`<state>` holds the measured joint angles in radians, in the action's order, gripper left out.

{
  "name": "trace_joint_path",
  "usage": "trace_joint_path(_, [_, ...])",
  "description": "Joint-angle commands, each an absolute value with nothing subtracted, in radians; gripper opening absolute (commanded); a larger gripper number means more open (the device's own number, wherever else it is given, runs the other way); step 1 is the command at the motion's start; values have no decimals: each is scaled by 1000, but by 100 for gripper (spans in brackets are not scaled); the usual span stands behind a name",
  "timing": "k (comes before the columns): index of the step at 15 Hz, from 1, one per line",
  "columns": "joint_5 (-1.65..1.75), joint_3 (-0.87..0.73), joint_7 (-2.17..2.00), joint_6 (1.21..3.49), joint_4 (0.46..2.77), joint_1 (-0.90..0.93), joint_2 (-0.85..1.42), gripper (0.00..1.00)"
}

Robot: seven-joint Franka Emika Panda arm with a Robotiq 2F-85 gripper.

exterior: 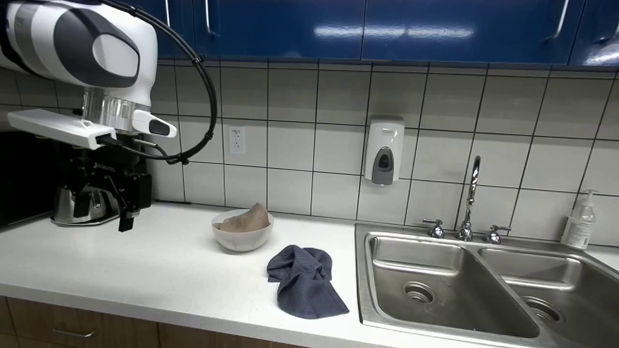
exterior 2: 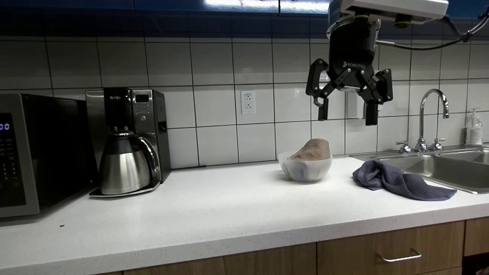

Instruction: Take the towel out of the bowl

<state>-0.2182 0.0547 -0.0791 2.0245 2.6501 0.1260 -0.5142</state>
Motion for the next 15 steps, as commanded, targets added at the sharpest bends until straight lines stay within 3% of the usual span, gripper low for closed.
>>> trace_joint_path(1, [-123, 66, -43, 2103, 2630, 84, -453, 100])
trace_joint_path(8, [61, 38, 0, 2390, 2602, 28, -267, 100])
trace_joint_path(15, [148, 6, 32, 2569, 2432, 1, -28, 100])
